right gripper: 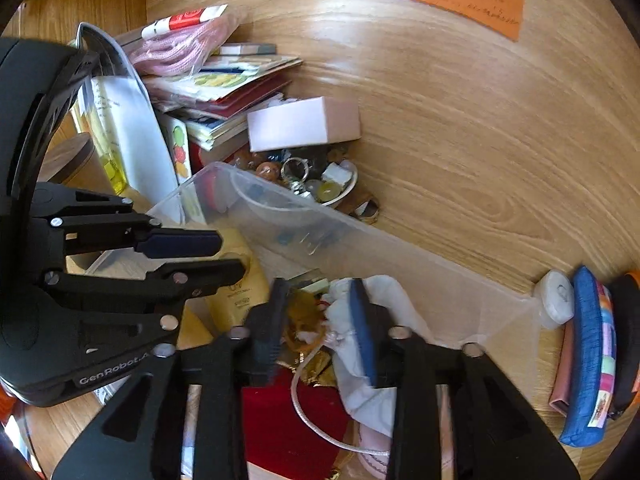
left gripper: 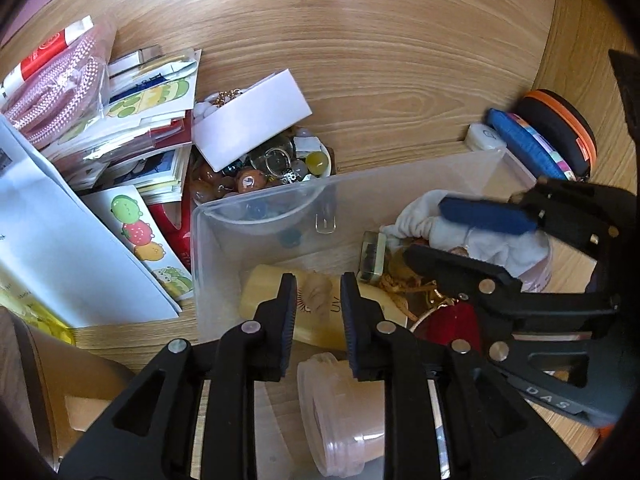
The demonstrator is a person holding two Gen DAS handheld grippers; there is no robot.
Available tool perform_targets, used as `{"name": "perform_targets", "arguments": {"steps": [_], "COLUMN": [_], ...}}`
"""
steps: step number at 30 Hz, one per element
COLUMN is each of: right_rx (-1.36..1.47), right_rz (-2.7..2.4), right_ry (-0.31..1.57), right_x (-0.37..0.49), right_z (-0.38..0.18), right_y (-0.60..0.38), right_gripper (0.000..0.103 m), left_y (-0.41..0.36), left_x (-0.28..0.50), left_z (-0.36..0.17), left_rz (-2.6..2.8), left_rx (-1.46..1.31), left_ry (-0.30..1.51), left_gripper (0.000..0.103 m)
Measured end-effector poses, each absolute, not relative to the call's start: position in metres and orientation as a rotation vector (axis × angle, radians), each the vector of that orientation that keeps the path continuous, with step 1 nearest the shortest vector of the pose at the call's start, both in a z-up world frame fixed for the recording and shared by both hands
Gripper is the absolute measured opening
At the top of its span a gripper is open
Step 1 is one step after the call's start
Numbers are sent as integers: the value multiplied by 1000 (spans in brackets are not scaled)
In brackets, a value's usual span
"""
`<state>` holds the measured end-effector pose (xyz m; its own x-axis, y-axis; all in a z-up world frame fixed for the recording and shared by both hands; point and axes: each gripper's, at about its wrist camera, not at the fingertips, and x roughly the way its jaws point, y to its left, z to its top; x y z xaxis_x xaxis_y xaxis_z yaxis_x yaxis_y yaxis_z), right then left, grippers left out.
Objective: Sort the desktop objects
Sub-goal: 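Carry the shell ornament into the clear box and open both tools, then grasp the green spray bottle with the left tool while the right tool grasps the blue Max card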
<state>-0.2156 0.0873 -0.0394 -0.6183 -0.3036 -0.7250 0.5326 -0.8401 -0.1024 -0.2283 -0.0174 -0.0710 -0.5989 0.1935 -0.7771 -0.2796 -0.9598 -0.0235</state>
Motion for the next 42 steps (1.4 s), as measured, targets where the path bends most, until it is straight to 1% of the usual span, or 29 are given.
{"name": "perform_targets", "arguments": {"steps": [2, 3, 6, 8, 10, 13, 15, 19, 21, 22, 24, 25, 26, 31, 36, 42], "right_rx": [992, 989, 972, 966, 952, 926, 913, 898, 888, 881, 867, 853, 844, 806, 798, 828], "right_rz": [-2445, -2447, -2459, -2468, -2479, -2508, -2521, -2547, -2558, -2566, -2577, -2589, -2594, -2610, -2602, -2569], "right_ry": [435, 434, 421, 424, 441, 457, 453, 456, 456, 455, 447, 440, 436, 410, 396, 368], "right_x": [-215, -216, -214, -210, -203, -192, -185, -171, -164, -159, -152, -146, -143, -119, -100, -83], "right_z": [-36, -35, -27, -21, -15, -7, -2, 8, 11, 14, 18, 21, 23, 31, 28, 14], "right_y": [89, 90, 94, 96, 100, 107, 111, 119, 122, 125, 129, 131, 133, 139, 140, 139], "right_gripper": [40, 40, 40, 41, 43, 49, 51, 51, 51, 52, 57, 61, 64, 64, 64, 64], "left_y": [-16, -17, -17, -17, -18, -16, -14, -12, -13, -14, -15, -15, -14, -14, -16, -24], "left_x": [-227, -226, -222, -218, -212, -202, -195, -179, -169, -164, -154, -150, -146, -124, -107, -99], "left_z": [-69, -67, -61, -56, -49, -39, -33, -21, -16, -13, -7, -5, -4, 4, 0, -21], "left_rz": [2594, 2599, 2610, 2620, 2638, 2663, 2673, 2710, 2727, 2730, 2746, 2751, 2755, 2771, 2771, 2747], "left_rx": [-1234, -1229, -1211, -1193, -1171, -1133, -1111, -1057, -1031, -1020, -997, -986, -977, -924, -920, -993], "left_ry": [149, 150, 153, 157, 161, 175, 186, 217, 226, 227, 239, 246, 252, 264, 238, 170], "left_gripper": [25, 27, 28, 31, 43, 46, 48, 62, 67, 70, 73, 74, 74, 88, 90, 90]}}
